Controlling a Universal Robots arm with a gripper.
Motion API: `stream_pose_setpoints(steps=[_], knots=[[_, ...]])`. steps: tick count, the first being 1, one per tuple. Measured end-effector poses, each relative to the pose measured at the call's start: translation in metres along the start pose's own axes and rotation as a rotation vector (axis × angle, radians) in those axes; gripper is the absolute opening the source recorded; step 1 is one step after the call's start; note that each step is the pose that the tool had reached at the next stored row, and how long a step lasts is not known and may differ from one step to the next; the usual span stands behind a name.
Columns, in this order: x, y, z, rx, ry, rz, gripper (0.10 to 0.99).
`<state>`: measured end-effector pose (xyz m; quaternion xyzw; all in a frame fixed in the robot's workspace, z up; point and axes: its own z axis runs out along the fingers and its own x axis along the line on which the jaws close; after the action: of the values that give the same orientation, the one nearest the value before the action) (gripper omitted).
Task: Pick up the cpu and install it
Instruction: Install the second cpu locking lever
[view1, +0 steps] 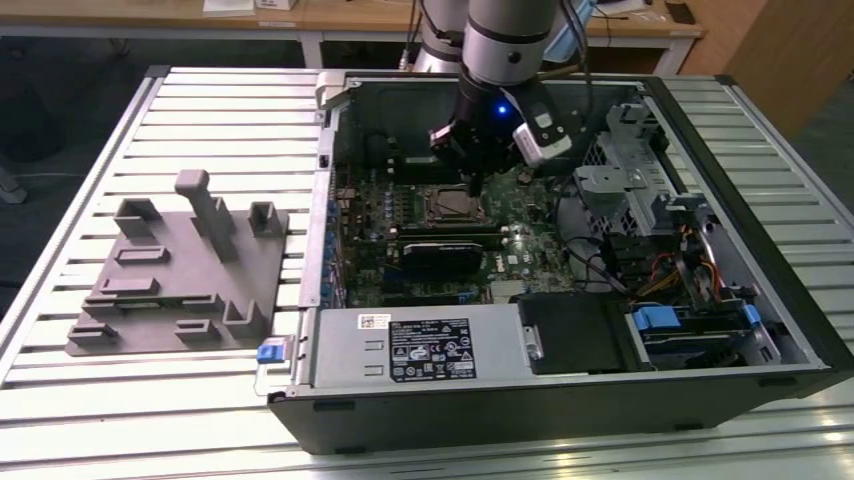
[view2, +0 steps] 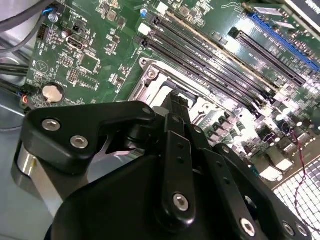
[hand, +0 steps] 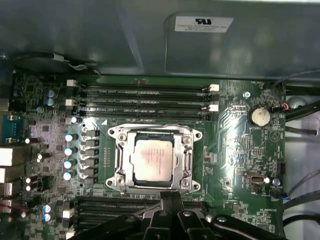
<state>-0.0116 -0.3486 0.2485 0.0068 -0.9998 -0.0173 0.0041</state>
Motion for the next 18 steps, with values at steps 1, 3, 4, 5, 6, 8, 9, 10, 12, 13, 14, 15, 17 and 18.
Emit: stream_pose_setpoints(steps=[1,3,4,5,6,8,9,10,12,13,14,15,17,18], knots=[[0.0,0.0,0.0011,0.0,0.0002,0.0,0.106],[-0.0001,-0.0004,0.0032,-0.001,0.0016,0.0,0.106],[-0.0003,-0.0012,0.004,-0.005,0.0031,0.0,0.106],[-0.0006,-0.0017,0.0045,-0.01,0.0052,0.0,0.106],[-0.0009,-0.002,0.0049,-0.017,0.0076,0.0,0.106],[-0.001,-0.0027,0.0053,-0.02,0.0098,0.0,0.106],[-0.001,-0.0034,0.0056,-0.02,0.01,0.0,0.106],[-0.001,-0.0042,0.0061,-0.02,0.01,0.0,0.106],[-0.0009,-0.0067,0.0069,-0.02,0.01,0.0,0.106],[-0.0008,-0.0078,0.0073,-0.02,0.01,0.0,0.106],[-0.0003,-0.0087,0.0075,-0.02,0.01,0.001,0.106],[0.0001,-0.0093,0.0077,-0.02,0.01,0.001,0.106],[0.0027,-0.0098,0.0082,-0.02,0.01,0.0,0.106],[0.0052,-0.0101,0.0084,-0.02,0.0101,0.0,0.106]])
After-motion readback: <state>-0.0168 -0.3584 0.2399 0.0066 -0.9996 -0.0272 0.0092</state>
